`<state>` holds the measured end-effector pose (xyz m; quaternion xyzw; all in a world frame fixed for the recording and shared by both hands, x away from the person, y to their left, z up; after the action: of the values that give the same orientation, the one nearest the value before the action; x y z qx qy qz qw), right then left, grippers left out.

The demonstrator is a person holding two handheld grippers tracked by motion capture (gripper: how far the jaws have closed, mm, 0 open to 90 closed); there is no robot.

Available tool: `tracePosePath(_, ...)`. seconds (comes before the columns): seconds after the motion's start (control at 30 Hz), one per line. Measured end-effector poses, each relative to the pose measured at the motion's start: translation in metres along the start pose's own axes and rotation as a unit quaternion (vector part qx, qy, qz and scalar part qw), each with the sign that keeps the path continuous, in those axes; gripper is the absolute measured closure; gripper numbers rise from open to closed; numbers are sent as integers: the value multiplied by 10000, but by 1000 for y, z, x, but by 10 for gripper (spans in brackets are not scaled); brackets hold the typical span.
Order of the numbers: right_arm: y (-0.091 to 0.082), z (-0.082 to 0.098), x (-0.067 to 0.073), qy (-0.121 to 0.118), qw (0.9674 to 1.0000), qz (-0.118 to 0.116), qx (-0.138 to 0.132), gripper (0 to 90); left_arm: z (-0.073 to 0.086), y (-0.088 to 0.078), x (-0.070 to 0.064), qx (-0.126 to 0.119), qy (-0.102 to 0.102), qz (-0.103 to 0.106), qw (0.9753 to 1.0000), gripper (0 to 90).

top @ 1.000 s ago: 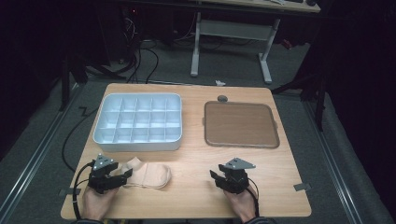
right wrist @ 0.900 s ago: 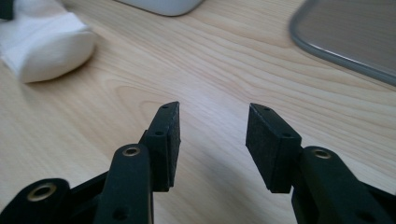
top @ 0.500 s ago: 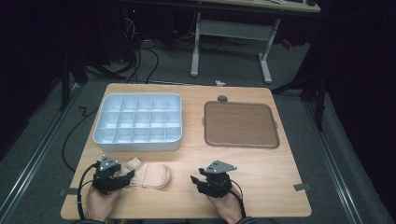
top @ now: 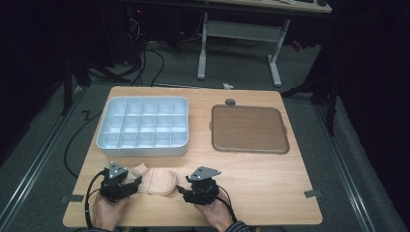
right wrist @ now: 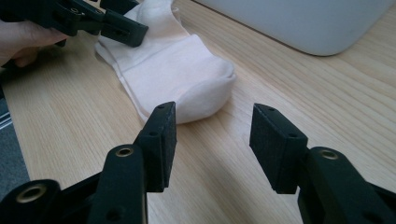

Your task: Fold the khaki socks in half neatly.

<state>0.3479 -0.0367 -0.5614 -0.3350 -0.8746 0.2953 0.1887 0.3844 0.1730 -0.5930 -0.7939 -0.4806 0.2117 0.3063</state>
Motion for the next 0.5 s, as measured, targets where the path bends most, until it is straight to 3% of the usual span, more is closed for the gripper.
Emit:
tracePosePath(0.37, 19, -1, 3, 141, 9998, 24, 99, 480, -1, 1, -8, 1, 23, -8, 10000, 444)
tracePosePath(0.5, 24, 1, -1, 226, 9995, 87, 180, 540, -2, 2, -11, -16, 55, 8, 10000, 471)
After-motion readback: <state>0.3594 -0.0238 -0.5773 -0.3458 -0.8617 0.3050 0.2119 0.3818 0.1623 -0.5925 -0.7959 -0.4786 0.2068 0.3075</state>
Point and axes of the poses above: each handheld gripper's, and its own axes: y roughly forward along the jaws, z roughly out of its underside, x roughly to its left, the point moved 9 cm from there along y, roughly forward along the jaws, and after that the axes turned 2 degrees about y, right-handed, at the moved point
